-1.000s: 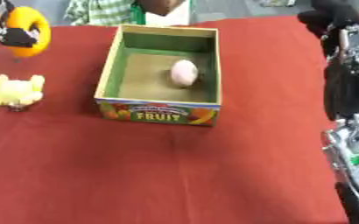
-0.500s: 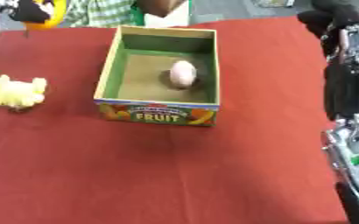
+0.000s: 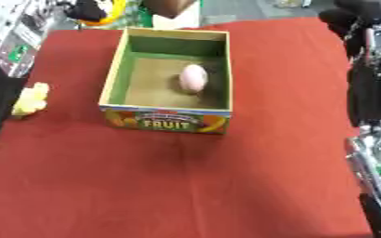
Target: Pick up objects on the table and place them in the box.
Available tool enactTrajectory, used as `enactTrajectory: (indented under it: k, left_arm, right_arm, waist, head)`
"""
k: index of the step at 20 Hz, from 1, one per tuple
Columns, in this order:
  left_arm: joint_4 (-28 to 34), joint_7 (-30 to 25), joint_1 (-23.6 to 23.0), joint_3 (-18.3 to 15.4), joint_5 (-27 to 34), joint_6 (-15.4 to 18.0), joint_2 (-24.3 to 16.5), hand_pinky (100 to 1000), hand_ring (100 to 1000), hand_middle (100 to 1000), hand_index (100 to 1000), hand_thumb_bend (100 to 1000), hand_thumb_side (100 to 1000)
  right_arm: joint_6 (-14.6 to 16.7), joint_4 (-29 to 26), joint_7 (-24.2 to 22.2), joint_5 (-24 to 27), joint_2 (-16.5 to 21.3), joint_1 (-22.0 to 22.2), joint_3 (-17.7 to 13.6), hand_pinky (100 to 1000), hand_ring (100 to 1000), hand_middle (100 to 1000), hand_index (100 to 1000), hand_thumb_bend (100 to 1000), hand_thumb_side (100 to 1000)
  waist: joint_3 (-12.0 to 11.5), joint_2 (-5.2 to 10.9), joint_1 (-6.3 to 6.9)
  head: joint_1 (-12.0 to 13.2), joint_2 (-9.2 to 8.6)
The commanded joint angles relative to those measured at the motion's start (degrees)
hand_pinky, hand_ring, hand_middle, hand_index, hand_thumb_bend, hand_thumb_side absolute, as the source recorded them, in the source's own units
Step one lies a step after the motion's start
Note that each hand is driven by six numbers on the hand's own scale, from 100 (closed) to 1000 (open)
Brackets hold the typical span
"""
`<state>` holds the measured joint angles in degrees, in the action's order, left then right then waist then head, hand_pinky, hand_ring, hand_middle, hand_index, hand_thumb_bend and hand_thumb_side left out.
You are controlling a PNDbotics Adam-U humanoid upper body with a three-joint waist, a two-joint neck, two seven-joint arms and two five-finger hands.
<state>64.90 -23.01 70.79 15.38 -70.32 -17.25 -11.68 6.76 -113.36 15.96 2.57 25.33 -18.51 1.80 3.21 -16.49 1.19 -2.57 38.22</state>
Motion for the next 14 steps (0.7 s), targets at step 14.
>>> enactTrajectory:
  k: [14]
  left_arm:
    - [-4.04, 6.75, -1.84, 4.65, -6.80, 2.63, 8.87, 294, 421, 425, 524, 100, 348]
  right_arm:
    - [0.01, -1.23, -0.63, 0.73, 0.19, -1.61, 0.19, 901, 802, 657, 815, 100, 1000]
  waist:
    - [0.00, 1.05, -0.34]
  head:
    - [-0.07, -0.69]
